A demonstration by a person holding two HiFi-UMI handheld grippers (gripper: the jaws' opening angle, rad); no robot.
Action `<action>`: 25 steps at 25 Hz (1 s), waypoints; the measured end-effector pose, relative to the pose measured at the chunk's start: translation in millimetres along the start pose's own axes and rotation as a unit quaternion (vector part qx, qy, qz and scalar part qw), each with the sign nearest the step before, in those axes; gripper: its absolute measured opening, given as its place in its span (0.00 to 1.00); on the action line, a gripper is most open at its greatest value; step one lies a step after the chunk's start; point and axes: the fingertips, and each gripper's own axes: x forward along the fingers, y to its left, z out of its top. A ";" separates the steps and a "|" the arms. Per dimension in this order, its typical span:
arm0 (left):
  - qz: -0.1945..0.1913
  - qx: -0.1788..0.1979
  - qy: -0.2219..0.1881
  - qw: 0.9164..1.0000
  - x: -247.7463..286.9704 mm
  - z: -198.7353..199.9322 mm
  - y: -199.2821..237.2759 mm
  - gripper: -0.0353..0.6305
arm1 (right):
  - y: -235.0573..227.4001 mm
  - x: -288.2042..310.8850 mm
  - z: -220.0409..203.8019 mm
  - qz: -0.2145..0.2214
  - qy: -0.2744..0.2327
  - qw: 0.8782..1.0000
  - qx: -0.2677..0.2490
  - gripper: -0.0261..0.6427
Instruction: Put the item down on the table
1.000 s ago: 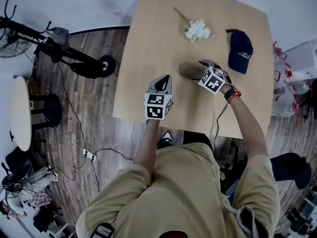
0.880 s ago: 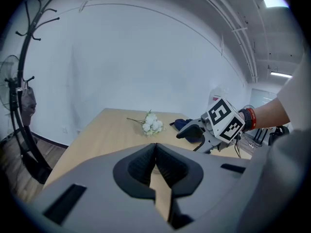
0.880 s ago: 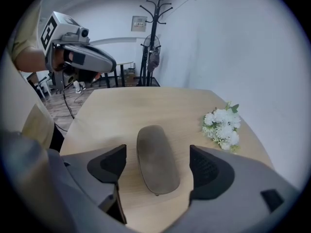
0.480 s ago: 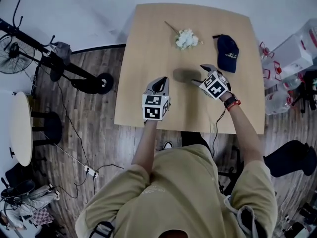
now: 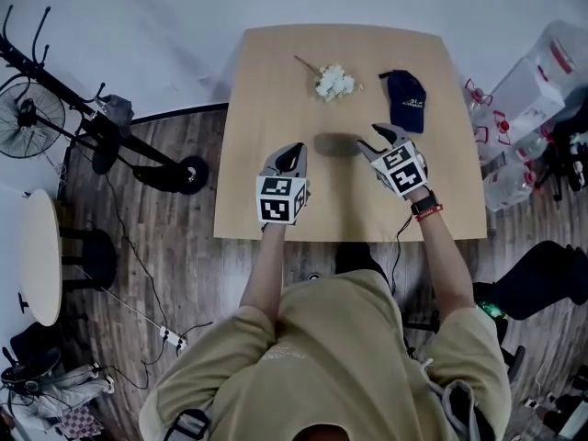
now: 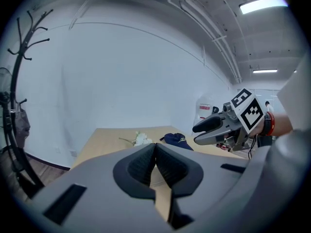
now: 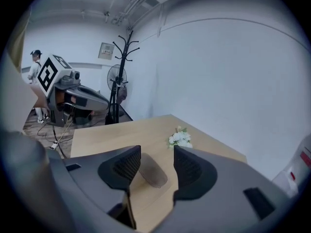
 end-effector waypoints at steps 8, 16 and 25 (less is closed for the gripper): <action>0.005 0.010 -0.025 1.000 -29.9 21.4 -0.1 0.09 | 2.8 -37.6 12.9 -0.047 -0.027 0.994 0.091 0.28; 0.008 0.015 -0.040 0.999 -47.7 32.3 -7.7 0.09 | 13.7 -69.3 26.6 -0.082 -0.070 0.984 0.144 0.19; 0.027 0.018 -0.073 0.997 -67.9 51.8 -10.8 0.09 | 16.2 -99.0 39.7 -0.136 -0.122 0.966 0.183 0.10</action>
